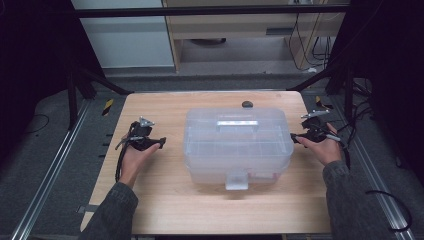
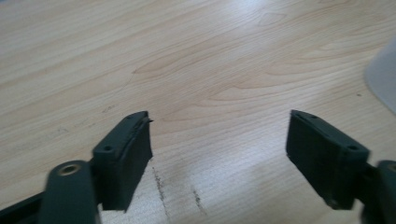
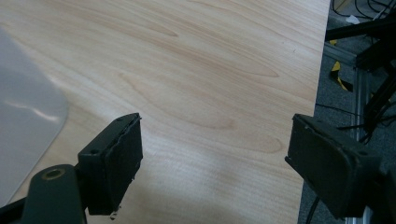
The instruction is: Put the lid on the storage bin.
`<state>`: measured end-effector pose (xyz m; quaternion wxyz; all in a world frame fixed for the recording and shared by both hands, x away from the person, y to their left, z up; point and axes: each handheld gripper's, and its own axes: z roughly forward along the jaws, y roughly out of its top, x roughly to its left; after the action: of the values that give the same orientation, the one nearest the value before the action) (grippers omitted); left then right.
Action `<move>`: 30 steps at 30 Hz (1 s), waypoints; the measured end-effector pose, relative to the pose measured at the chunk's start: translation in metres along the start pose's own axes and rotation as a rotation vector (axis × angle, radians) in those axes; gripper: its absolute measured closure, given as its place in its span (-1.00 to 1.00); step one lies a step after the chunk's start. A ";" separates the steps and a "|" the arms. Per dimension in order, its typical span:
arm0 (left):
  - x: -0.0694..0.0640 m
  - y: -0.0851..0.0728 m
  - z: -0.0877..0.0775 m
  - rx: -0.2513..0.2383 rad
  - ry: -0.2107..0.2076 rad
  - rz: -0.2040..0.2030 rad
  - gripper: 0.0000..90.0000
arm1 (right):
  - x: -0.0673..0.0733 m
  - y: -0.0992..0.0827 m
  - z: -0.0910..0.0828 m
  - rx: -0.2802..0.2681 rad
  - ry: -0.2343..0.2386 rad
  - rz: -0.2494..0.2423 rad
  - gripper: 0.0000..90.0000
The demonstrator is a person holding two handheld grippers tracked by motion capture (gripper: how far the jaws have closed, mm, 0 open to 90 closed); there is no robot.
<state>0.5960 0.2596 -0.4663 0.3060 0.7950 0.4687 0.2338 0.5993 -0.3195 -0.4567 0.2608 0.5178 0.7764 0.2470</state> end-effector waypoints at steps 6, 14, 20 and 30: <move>0.007 -0.008 0.018 0.033 0.007 -0.050 -0.81 | -0.002 0.000 0.017 0.001 0.019 0.052 -0.64; 0.009 -0.018 0.027 0.053 0.001 -0.064 -0.85 | 0.000 -0.006 0.028 0.019 0.040 0.098 -0.66; 0.011 -0.025 0.028 0.017 -0.005 -0.084 -0.88 | -0.001 -0.018 0.034 0.038 0.044 0.121 -0.66; 0.011 -0.029 0.030 -0.011 -0.004 -0.082 -0.94 | 0.003 -0.031 0.036 -0.029 0.055 0.165 -0.71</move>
<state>0.6032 0.2717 -0.5065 0.3204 0.7738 0.4992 0.2222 0.6013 -0.3235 -0.5035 0.2255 0.5694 0.7343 0.2928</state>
